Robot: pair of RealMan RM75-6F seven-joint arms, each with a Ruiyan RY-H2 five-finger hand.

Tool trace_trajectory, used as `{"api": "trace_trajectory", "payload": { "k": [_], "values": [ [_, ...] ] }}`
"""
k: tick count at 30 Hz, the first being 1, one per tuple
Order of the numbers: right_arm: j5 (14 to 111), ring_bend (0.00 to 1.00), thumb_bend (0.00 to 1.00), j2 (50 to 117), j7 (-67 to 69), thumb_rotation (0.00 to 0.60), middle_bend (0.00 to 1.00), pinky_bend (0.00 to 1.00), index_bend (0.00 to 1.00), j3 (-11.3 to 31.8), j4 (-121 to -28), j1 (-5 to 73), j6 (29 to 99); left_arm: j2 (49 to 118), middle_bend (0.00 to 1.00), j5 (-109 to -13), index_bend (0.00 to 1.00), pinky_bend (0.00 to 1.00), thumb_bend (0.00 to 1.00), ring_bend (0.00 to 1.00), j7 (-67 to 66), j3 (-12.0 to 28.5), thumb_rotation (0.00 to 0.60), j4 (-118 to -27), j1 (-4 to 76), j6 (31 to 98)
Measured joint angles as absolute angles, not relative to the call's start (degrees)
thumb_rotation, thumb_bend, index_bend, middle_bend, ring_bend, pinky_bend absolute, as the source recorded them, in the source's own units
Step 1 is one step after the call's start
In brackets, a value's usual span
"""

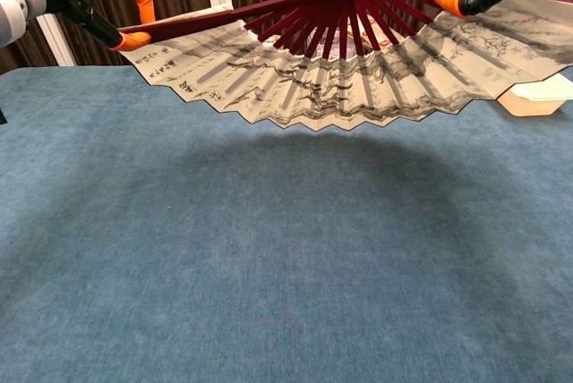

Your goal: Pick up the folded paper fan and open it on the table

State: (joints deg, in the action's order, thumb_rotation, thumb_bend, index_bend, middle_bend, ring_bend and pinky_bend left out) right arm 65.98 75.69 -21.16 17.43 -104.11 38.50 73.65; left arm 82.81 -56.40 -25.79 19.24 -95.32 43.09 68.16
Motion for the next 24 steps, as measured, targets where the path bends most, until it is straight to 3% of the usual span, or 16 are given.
{"api": "trace_trajectory", "payload": {
  "k": [24],
  "values": [
    [70.0, 0.00, 0.50, 74.0, -17.4, 0.600, 0.21, 0.00, 0.79, 14.8, -101.4, 34.9, 74.2, 84.4, 0.12, -56.6, 0.72, 0.05, 0.54, 0.00, -27.2, 18.0, 0.600, -97.1, 44.0, 69.7]
  ]
}}
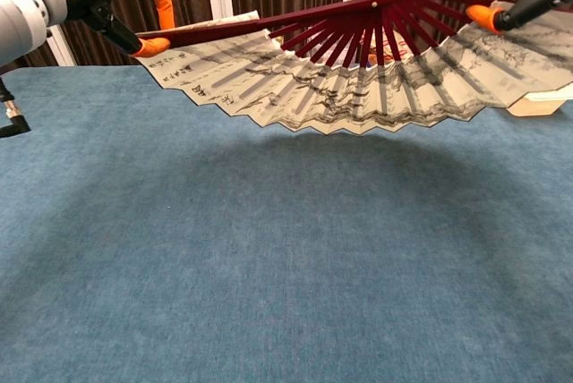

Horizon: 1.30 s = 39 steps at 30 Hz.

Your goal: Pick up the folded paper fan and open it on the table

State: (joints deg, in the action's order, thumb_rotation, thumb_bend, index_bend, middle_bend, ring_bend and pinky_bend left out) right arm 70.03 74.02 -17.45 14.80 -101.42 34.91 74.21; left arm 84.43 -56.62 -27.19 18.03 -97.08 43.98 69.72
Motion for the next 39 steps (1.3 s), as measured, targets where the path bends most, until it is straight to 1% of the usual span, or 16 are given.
{"api": "trace_trajectory", "payload": {
  "k": [12, 14, 15, 16, 17, 18, 19, 20, 21, 23, 24, 26, 30, 31, 33, 39],
  "values": [
    [74.5, 0.00, 0.50, 73.8, -15.3, 0.600, 0.21, 0.00, 0.79, 10.9, -102.9, 31.5, 75.4, 81.9, 0.12, -58.8, 0.72, 0.05, 0.54, 0.00, -26.0, 15.9, 0.600, -100.7, 41.9, 70.3],
    [75.5, 0.00, 0.50, 73.7, -15.0, 0.600, 0.21, 0.00, 0.77, 10.1, -103.0, 30.8, 75.7, 81.3, 0.12, -59.3, 0.72, 0.05, 0.54, 0.00, -25.7, 15.4, 0.600, -101.5, 41.5, 70.4],
    [76.1, 0.00, 0.50, 73.6, -14.8, 0.600, 0.21, 0.00, 0.74, 9.7, -103.1, 30.4, 75.8, 81.0, 0.12, -59.5, 0.72, 0.05, 0.54, 0.00, -25.6, 15.2, 0.600, -101.7, 41.3, 70.4],
    [76.5, 0.00, 0.50, 73.5, -14.6, 0.600, 0.21, 0.00, 0.71, 9.4, -103.2, 30.2, 75.9, 80.8, 0.12, -59.6, 0.72, 0.05, 0.54, 0.00, -25.5, 14.9, 0.600, -102.1, 41.0, 70.4],
    [77.0, 0.00, 0.50, 73.3, -14.4, 0.600, 0.20, 0.00, 0.64, 9.1, -103.2, 29.9, 75.9, 80.6, 0.12, -59.7, 0.72, 0.05, 0.54, 0.00, -25.4, 14.6, 0.600, -102.3, 40.8, 70.4],
    [77.5, 0.00, 0.50, 73.1, -14.2, 0.600, 0.17, 0.00, 0.54, 8.6, -103.2, 29.6, 76.0, 80.3, 0.11, -59.9, 0.71, 0.05, 0.53, 0.00, -25.3, 14.4, 0.600, -102.5, 40.6, 70.4],
    [78.0, 0.00, 0.50, 72.9, -14.1, 0.600, 0.15, 0.00, 0.46, 8.2, -103.3, 29.4, 75.9, 80.0, 0.11, -60.1, 0.70, 0.04, 0.53, 0.00, -25.1, 14.0, 0.600, -102.8, 40.3, 70.4],
    [78.5, 0.00, 0.50, 72.6, -14.0, 0.600, 0.10, 0.00, 0.34, 7.7, -103.3, 29.2, 75.8, 79.6, 0.10, -60.4, 0.68, 0.04, 0.52, 0.00, -24.9, 13.7, 0.600, -103.1, 40.0, 70.3],
    [79.2, 0.00, 0.50, 72.1, -13.9, 0.600, 0.06, 0.00, 0.23, 7.0, -103.4, 28.9, 75.6, 79.4, 0.08, -60.5, 0.64, 0.03, 0.49, 0.00, -24.7, 13.5, 0.600, -103.3, 39.9, 70.3],
    [80.2, 0.00, 0.47, 71.2, -13.9, 0.600, 0.02, 0.00, 0.08, 5.8, -103.7, 28.5, 75.0, 78.6, 0.04, -61.1, 0.57, 0.01, 0.43, 0.00, -23.9, 13.0, 0.600, -104.1, 39.3, 70.1],
    [80.8, 0.00, 0.43, 70.4, -13.9, 0.600, 0.00, 0.00, 0.03, 4.9, -104.1, 28.2, 74.5, 78.2, 0.02, -61.3, 0.53, 0.00, 0.39, 0.00, -23.5, 12.7, 0.600, -104.4, 39.1, 70.0],
    [81.8, 0.00, 0.37, 69.4, -14.1, 0.600, 0.00, 0.00, 0.00, 3.6, -104.9, 27.7, 73.9, 77.0, 0.00, -62.1, 0.47, 0.00, 0.32, 0.00, -22.6, 11.9, 0.600, -105.3, 38.5, 69.5],
    [84.1, 0.00, 0.30, 67.6, -14.8, 0.600, 0.00, 0.00, 0.00, 0.8, -106.2, 26.4, 72.9, 74.4, 0.00, -63.6, 0.31, 0.00, 0.21, 0.00, -20.5, 10.3, 0.600, -107.0, 37.2, 68.4],
    [84.5, 0.00, 0.29, 67.3, -14.9, 0.600, 0.00, 0.00, 0.00, 0.1, -106.5, 26.0, 72.8, 73.5, 0.00, -64.2, 0.27, 0.00, 0.19, 0.00, -19.8, 9.8, 0.600, -107.5, 36.8, 68.1],
    [85.3, 0.00, 0.28, 66.4, -14.9, 0.600, 0.00, 0.00, 0.00, -1.4, -107.2, 25.2, 72.3, 72.1, 0.00, -65.4, 0.23, 0.00, 0.17, 0.00, -18.6, 8.9, 0.600, -108.2, 36.1, 67.7],
    [87.6, 0.00, 0.28, 64.7, -14.2, 0.600, 0.00, 0.00, 0.00, -4.1, -107.8, 23.0, 71.8, 68.2, 0.00, -68.9, 0.20, 0.00, 0.16, 0.00, -13.8, 6.6, 0.600, -109.8, 33.4, 67.2]
  ]
}}
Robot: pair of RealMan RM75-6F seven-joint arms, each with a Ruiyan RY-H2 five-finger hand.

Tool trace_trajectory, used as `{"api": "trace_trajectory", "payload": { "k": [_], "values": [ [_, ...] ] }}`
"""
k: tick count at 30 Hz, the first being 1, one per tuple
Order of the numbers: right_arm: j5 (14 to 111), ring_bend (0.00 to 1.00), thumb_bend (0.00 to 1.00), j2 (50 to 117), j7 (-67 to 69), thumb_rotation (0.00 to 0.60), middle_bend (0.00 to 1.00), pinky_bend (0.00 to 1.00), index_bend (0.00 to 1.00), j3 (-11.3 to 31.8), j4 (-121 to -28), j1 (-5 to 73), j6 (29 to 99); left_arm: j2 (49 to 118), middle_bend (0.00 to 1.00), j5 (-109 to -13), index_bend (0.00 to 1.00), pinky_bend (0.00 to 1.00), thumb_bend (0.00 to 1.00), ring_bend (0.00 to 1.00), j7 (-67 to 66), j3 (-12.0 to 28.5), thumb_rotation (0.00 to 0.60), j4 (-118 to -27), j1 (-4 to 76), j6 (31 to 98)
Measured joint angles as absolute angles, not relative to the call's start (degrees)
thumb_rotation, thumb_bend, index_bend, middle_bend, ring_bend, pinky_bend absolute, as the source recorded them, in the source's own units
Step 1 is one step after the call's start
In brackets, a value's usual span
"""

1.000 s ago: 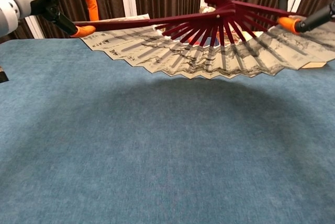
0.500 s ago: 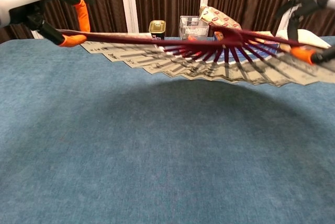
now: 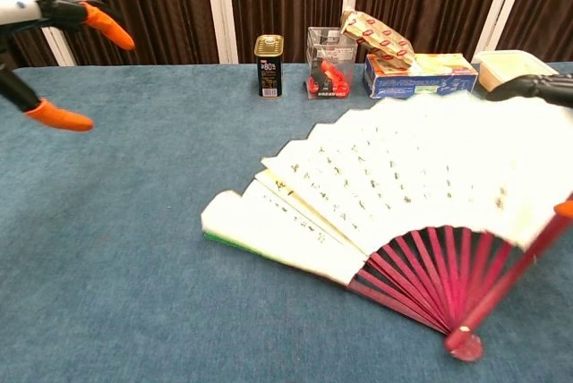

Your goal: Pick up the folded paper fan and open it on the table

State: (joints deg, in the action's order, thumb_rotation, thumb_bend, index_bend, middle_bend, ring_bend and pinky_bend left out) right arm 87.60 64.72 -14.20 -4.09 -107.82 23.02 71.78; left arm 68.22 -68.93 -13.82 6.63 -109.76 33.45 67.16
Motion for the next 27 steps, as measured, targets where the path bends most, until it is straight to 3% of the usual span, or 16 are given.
{"api": "trace_trajectory", "payload": {
  "k": [11, 21, 27],
  "values": [
    [89.0, 0.00, 0.28, 63.1, -14.2, 0.600, 0.00, 0.00, 0.00, -5.3, -102.8, 19.3, 74.5, 64.4, 0.00, -75.6, 0.15, 0.00, 0.16, 0.00, -9.6, 2.8, 0.600, -110.3, 28.1, 70.5],
    [89.3, 0.00, 0.28, 62.9, -8.2, 0.600, 0.00, 0.00, 0.00, -6.3, -98.9, 12.2, 82.0, 62.4, 0.00, -88.2, 0.01, 0.00, 0.05, 0.00, -7.5, -5.2, 0.600, -105.5, 17.1, 81.9],
    [88.9, 0.00, 0.28, 62.2, -5.4, 0.600, 0.00, 0.00, 0.00, -6.2, -98.6, 7.6, 87.8, 63.3, 0.00, -91.4, 0.00, 0.00, 0.05, 0.00, -4.7, -8.9, 0.600, -99.1, 10.6, 87.5]
  ]
}}
